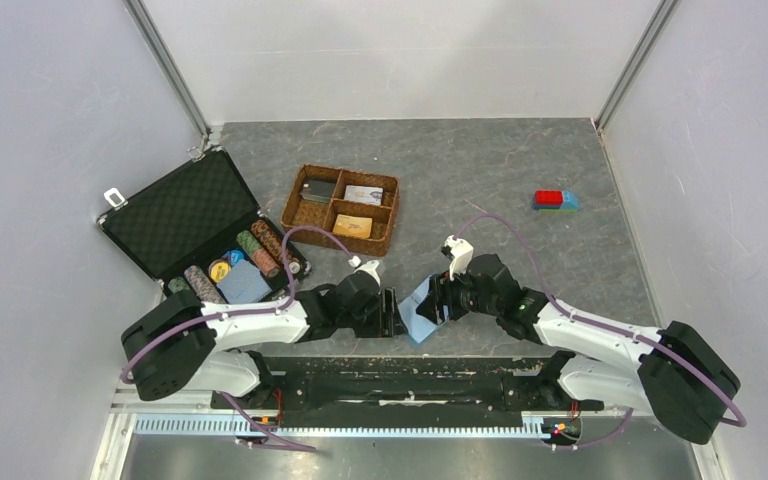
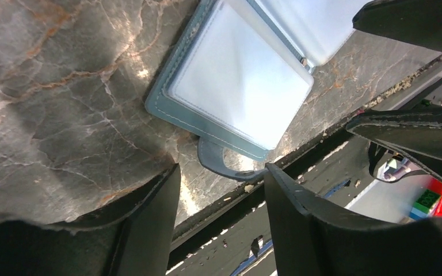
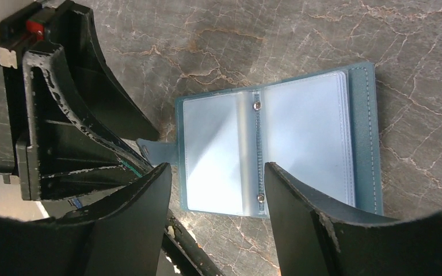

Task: Take the credit cards out of the card holder
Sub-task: Remove the credit card from the card holder.

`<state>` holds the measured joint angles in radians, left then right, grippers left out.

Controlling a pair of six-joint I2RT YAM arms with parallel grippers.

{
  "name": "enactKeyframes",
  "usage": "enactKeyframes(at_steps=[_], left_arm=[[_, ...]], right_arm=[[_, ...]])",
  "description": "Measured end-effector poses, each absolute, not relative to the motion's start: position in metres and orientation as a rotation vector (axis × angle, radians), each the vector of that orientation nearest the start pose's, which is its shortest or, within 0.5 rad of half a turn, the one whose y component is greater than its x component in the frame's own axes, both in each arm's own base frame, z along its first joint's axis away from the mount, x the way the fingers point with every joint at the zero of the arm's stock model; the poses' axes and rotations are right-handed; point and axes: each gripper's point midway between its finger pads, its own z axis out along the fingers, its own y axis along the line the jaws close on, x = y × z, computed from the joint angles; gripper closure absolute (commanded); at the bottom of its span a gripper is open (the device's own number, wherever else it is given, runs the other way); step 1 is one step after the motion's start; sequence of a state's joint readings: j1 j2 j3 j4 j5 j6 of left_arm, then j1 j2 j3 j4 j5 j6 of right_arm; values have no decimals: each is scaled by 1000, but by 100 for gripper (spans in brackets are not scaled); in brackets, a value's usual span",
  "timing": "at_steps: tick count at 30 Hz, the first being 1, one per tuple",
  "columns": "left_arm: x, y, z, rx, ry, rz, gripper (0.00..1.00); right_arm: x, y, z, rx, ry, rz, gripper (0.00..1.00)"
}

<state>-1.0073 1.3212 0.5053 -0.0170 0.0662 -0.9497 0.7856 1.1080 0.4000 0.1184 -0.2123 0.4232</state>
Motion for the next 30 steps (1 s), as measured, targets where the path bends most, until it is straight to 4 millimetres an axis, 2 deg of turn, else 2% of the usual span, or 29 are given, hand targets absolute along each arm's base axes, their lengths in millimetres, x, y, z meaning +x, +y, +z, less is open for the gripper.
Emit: enactKeyframes(at_steps=[1, 3, 5, 9, 16, 22, 30], left_arm=[[127, -290, 31, 107, 2644, -903, 49], [125, -293, 30, 102, 2646, -932, 69], [124, -295, 30, 89, 2647, -952, 83], [123, -301, 31, 91, 2637, -990, 97], [126, -298, 35, 85, 2580, -1018, 98], [129, -295, 47, 74, 2510, -1047, 98], [130, -294, 49, 72, 2496, -1051, 98]], right_arm=[[179, 256, 70, -539, 2232, 897, 37], [178, 256, 69, -539, 2234, 896, 36], [176, 257, 67, -539, 2241, 887, 36], [171, 255, 56, -558, 2281, 846, 36], [164, 255, 42, -599, 2316, 796, 37], [158, 258, 31, -652, 2332, 762, 36], [154, 266, 30, -700, 2310, 732, 33]])
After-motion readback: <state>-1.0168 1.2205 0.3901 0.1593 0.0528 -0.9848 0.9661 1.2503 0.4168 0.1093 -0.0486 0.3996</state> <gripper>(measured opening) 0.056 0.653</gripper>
